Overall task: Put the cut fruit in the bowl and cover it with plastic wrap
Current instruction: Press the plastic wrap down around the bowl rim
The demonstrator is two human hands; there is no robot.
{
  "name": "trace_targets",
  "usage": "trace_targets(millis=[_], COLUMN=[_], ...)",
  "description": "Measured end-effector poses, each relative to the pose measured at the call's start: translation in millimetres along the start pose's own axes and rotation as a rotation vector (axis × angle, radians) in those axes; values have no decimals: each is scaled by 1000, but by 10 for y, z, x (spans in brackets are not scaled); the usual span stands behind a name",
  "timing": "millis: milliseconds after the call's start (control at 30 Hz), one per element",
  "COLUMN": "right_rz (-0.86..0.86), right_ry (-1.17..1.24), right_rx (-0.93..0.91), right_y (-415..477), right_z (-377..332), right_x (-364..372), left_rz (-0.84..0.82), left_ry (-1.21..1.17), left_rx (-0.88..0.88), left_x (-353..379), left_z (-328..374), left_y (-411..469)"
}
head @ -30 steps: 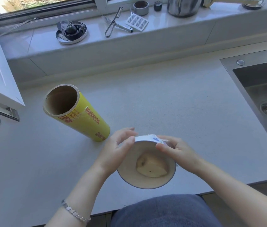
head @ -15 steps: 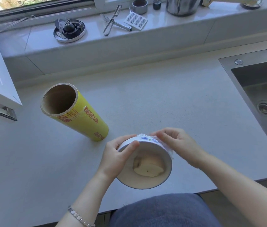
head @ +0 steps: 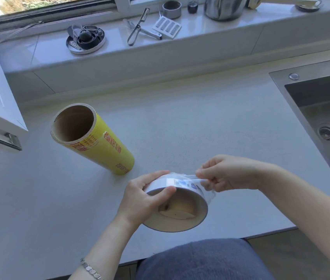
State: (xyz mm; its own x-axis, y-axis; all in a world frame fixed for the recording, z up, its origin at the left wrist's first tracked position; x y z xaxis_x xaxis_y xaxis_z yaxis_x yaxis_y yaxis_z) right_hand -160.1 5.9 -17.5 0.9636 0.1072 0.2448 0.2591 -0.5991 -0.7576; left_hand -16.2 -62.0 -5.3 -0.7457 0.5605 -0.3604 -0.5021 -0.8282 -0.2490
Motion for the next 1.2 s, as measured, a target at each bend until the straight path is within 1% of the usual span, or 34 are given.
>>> trace_targets(millis=[100,167,200,300,367,433,467,500,567,667,733,867,1000,1100,1200], right_rz=[-43,-30,-12,82,63,-18,-30,0,156,432,517,519,499,439,390], right_ry=[-138,-176,-136,84,257,435,510,576,610,434,351,311,231,255,283], right_rx=[117,77,18,-213,-343,-407,-422,-431,-446,-430,-401,-317,-188,-98,-59], right_y=[-12,8,29,82,126,180,201,206,177,96,94,142,179,208,214], right_z=[80,55,20,-76,-80,-63,-56,-49,-26,17,55,103,140,189,216], right_x=[9,19,12,-56,-27,100,140,147,83,-24,-50,-49,-38,6,40], left_rz=[-33,-39,-39,-62,-87,-92,-92,-92,-92,-88,-87,-47,-11,-14,-17], left_ry=[14,6,1,14,23,3,-7,-12,-17,-7,14,47,15,-13,-28], left_rx=[4,7,8,17,32,38,47,59,83,125,162,209,203,195,194], left_x=[63,93,97,106,122,129,133,138,142,131,128,99,58,44,23], left_z=[0,-5,-8,-14,-1,9,20,36,68,128,179,232,205,203,218], left_y=[-15,-22,-27,-34,-44,-50,-54,-59,-69,-76,-83,-101,-111,-113,-111])
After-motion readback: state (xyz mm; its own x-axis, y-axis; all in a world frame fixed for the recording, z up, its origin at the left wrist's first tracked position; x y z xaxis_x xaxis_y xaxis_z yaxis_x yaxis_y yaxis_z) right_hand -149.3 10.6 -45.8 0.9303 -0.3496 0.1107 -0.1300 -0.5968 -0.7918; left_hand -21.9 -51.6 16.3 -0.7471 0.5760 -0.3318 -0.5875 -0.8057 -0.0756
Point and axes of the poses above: each hand's wrist, its own y-axis towards the middle knuckle, its own x-axis out of the palm, z = x × y, the point moved 9 cm from there along y, towards the middle knuckle, and after that the axes turned 4 degrees about y, right-handed, at the moved point
